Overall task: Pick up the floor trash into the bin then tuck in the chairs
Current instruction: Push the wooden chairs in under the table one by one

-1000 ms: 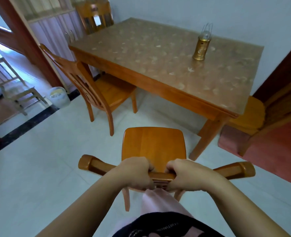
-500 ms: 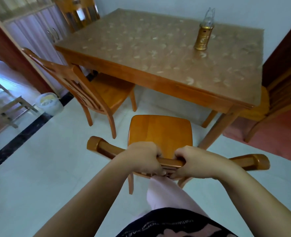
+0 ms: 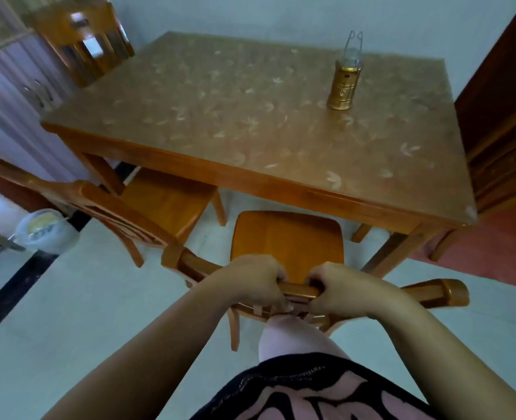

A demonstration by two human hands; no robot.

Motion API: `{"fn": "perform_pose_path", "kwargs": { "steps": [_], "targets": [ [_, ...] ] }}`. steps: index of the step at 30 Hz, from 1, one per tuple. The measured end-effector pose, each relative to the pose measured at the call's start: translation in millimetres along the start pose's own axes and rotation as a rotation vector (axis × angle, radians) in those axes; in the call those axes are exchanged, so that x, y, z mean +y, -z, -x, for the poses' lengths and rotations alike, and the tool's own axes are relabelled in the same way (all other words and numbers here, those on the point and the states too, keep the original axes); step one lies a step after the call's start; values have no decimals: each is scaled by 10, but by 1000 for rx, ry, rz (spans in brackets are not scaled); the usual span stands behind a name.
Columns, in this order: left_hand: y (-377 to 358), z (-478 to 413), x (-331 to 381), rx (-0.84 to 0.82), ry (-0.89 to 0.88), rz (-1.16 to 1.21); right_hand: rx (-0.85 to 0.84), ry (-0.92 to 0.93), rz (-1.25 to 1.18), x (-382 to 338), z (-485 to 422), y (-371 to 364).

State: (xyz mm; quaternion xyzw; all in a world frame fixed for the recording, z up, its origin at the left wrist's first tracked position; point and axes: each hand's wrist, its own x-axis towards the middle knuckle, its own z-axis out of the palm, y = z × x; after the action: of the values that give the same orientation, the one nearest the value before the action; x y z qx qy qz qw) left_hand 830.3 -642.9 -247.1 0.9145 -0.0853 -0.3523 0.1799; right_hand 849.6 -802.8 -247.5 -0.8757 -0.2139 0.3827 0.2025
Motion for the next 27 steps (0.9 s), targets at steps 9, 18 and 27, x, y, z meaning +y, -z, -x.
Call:
{"fn": "perform_pose_path", "kwargs": {
  "steps": [9, 18, 27],
  "targets": [
    [601, -396, -354, -84, -86, -42, 43, -123, -35, -205, -508, 338],
    [762, -411, -850, -96, -189, -103, 86, -203, -92, -583, -766, 192],
    [739, -555, -1139, -100, -236, -46, 75, -231, -89, -638, -1009, 139]
  ]
}}
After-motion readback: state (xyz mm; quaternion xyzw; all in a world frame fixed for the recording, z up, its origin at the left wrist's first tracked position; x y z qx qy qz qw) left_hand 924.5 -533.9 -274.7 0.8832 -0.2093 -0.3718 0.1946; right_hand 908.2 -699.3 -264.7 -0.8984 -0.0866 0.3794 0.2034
